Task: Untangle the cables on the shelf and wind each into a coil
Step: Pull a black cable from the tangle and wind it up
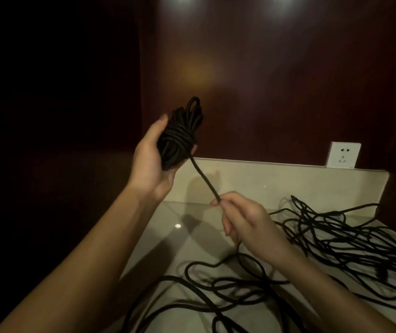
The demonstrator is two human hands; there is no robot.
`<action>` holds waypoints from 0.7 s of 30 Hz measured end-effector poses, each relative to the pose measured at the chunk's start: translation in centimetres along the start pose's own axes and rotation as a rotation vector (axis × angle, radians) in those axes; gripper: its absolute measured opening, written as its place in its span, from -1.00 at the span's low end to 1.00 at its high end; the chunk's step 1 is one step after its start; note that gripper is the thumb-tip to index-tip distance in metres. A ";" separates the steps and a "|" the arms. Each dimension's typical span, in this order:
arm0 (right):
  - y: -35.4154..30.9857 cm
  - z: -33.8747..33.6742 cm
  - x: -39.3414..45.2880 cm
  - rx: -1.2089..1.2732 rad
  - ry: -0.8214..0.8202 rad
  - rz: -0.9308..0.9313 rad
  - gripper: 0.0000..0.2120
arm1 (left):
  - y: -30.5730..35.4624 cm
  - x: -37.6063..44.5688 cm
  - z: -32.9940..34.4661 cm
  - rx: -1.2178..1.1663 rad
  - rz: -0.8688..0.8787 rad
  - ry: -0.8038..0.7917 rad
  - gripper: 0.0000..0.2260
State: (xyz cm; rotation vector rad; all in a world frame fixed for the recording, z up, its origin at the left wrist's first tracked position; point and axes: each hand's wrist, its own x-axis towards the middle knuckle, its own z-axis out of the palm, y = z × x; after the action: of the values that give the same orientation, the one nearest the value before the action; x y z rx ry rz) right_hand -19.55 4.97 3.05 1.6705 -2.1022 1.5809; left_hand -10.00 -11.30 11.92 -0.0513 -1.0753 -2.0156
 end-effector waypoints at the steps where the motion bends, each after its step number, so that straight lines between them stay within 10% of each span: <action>1: 0.0 0.2 -0.5 -0.154 -0.040 -0.051 -0.82 | -0.7 0.3 -0.3 0.065 0.067 0.053 -0.82; 5: -1.6 0.7 -1.6 -0.645 -0.012 -0.218 -0.76 | -2.9 1.2 -1.8 0.535 0.349 0.155 -0.76; 13: -1.9 -3.8 -0.9 -0.679 -0.006 -0.327 -0.76 | -2.4 -0.9 -1.2 1.947 0.714 -0.363 -0.44; 21: -4.4 -8.4 1.9 -0.327 -0.019 -0.338 -0.55 | -2.2 -3.6 0.6 1.220 0.200 -0.922 -0.50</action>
State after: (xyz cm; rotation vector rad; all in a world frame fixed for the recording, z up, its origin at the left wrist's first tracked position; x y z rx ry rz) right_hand -21.59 9.89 11.15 1.8025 -1.8343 1.0663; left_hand -9.35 -7.88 9.39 -0.4425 -2.5692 -0.8189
